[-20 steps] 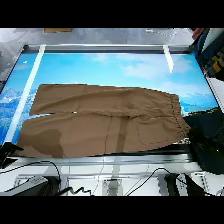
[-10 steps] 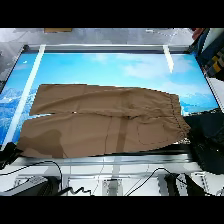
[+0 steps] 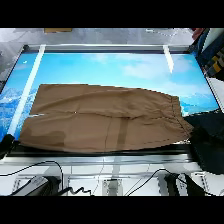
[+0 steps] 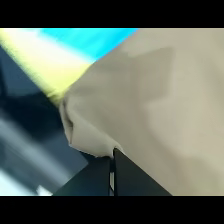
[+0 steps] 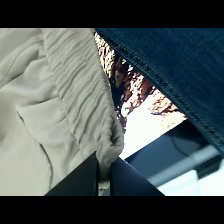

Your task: Fold the clothes and pants, and hang the long-sleeved shirts on hangers.

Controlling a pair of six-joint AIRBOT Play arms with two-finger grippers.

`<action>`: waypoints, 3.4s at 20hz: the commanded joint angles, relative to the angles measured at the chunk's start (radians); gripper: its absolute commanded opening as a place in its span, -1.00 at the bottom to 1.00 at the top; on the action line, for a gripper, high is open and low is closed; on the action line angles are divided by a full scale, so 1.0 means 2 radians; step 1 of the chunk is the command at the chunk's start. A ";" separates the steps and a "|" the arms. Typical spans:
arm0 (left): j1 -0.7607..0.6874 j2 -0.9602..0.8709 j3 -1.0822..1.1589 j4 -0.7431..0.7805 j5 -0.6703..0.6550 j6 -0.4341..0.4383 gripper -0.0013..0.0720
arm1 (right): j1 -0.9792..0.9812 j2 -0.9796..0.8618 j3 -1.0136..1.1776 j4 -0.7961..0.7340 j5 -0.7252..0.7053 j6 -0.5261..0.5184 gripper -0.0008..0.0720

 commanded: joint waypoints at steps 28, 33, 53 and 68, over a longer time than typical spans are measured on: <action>-0.385 -0.244 0.413 0.079 0.123 -0.251 -0.94 | 0.000 0.015 0.164 -0.075 0.012 0.085 -0.90; -0.411 -0.315 0.513 0.147 0.100 -0.324 -0.95 | 0.037 -0.095 0.164 -0.014 -0.080 0.096 -0.89; -0.445 -0.349 0.523 0.166 0.249 -0.326 1.00 | 0.188 -0.299 0.164 0.024 -0.434 0.187 0.79; -0.323 -0.217 0.321 0.278 -0.051 -0.234 0.64 | 0.188 -0.298 0.164 -0.003 -0.367 0.182 0.78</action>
